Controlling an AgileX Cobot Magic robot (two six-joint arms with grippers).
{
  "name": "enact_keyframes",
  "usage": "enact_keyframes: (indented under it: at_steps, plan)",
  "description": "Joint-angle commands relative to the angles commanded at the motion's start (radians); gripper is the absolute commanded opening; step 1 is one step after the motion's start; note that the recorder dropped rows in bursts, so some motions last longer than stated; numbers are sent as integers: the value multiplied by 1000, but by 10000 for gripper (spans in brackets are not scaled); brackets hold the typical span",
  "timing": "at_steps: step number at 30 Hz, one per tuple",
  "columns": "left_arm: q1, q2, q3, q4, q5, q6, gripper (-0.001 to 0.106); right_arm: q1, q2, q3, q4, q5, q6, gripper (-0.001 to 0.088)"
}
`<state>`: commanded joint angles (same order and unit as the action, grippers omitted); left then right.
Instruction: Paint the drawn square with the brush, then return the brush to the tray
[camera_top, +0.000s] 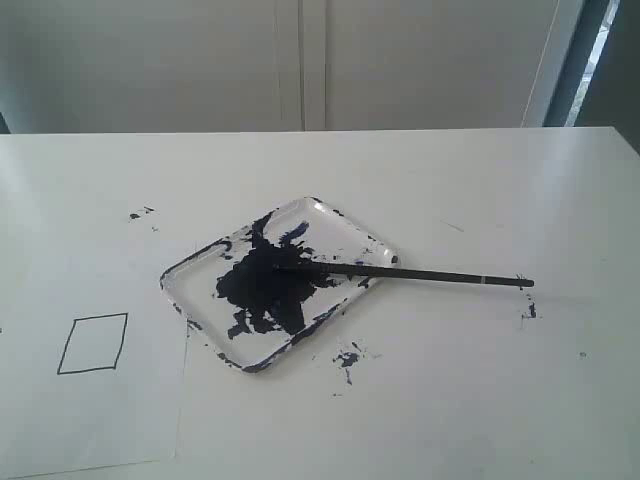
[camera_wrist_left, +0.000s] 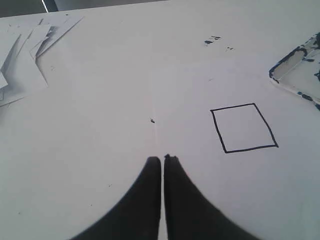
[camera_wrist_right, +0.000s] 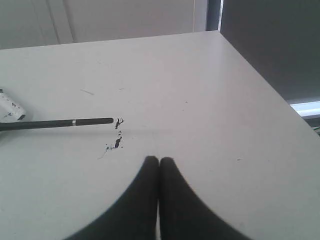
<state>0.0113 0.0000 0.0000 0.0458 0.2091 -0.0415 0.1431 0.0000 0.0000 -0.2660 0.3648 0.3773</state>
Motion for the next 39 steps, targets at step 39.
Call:
enact_keyframes:
  at_steps: [39]
  plan:
    - [0,0,0,0,0,0,95,0,0,0,-31,-198,-63,0]
